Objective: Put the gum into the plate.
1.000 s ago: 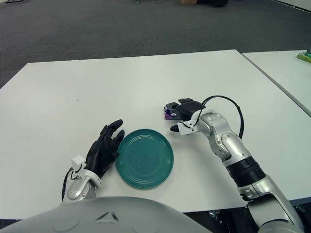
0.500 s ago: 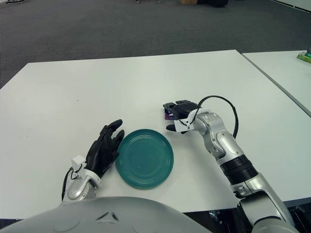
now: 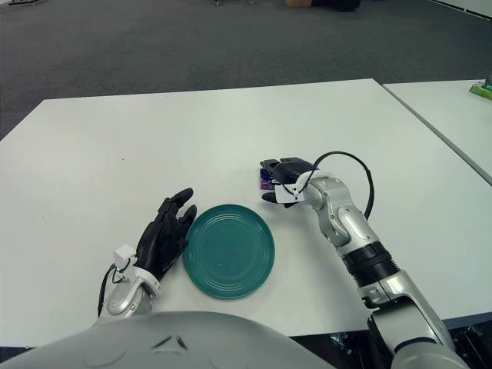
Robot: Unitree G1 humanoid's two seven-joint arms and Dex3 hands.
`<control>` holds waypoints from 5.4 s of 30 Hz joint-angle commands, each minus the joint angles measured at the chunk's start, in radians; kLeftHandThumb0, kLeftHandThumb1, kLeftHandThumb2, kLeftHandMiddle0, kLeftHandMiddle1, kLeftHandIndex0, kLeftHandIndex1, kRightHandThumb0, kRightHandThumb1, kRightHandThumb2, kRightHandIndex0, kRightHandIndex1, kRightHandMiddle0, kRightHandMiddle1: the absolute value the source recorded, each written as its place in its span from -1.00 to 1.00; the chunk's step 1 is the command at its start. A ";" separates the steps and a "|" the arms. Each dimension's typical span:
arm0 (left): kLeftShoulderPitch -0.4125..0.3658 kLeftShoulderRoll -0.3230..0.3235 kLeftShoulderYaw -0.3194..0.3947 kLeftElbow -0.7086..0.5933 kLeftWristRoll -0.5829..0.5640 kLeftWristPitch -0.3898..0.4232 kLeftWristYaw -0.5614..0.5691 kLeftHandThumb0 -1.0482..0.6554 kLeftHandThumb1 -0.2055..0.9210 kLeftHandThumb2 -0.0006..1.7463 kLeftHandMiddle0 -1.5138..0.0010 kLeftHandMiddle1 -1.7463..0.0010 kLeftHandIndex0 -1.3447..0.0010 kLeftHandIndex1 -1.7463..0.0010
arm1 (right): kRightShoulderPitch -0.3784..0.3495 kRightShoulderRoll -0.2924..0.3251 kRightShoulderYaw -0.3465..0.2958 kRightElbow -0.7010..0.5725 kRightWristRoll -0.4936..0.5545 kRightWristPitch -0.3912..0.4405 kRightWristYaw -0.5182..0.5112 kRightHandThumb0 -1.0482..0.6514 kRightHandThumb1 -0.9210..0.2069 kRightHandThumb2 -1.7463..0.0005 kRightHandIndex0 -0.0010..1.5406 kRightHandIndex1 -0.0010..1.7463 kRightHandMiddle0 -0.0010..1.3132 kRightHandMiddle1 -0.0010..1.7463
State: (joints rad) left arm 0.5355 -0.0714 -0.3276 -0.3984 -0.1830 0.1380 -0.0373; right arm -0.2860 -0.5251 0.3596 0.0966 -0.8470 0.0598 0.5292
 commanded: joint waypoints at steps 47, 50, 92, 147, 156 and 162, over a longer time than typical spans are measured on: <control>-0.007 -0.010 -0.021 -0.065 -0.019 0.041 0.026 -0.95 1.00 0.21 0.76 1.00 1.00 0.35 | -0.077 0.016 0.088 0.226 -0.019 -0.117 -0.349 -0.85 -1.00 0.04 -0.72 -0.98 -1.00 -0.42; -0.007 -0.013 -0.020 -0.066 -0.019 0.041 0.030 -0.95 1.00 0.21 0.76 0.99 1.00 0.36 | -0.084 0.009 0.094 0.234 -0.027 -0.126 -0.351 -0.85 -1.00 0.03 -0.71 -0.98 -1.00 -0.43; -0.013 -0.010 -0.005 -0.097 -0.051 0.062 0.044 -0.97 1.00 0.20 0.69 0.99 1.00 0.37 | -0.156 0.049 0.196 0.428 -0.138 -0.117 -0.518 -0.74 -1.00 0.15 -0.35 -0.90 -1.00 0.09; -0.034 -0.017 0.027 -0.114 -0.067 0.032 0.034 -1.00 1.00 0.10 0.74 0.98 1.00 0.29 | -0.249 0.093 0.146 0.381 -0.050 -0.066 -0.618 -0.24 -0.44 -0.08 -0.37 0.99 -0.40 1.00; -0.048 -0.017 0.032 -0.099 -0.063 0.024 0.029 -1.00 1.00 0.12 0.73 0.99 1.00 0.30 | -0.242 0.051 0.091 0.196 -0.013 -0.040 -0.439 -0.24 -0.44 -0.08 -0.38 1.00 -0.40 1.00; -0.049 -0.021 0.036 -0.092 -0.073 0.025 0.025 -1.00 1.00 0.07 0.74 0.99 1.00 0.30 | -0.248 0.025 0.081 0.138 0.001 -0.057 -0.333 -0.24 -0.42 -0.10 -0.42 0.75 -0.39 1.00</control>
State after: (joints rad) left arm 0.4999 -0.0831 -0.2924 -0.4972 -0.2490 0.1765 -0.0056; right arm -0.5078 -0.4869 0.4495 0.2543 -0.8565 0.0111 0.1580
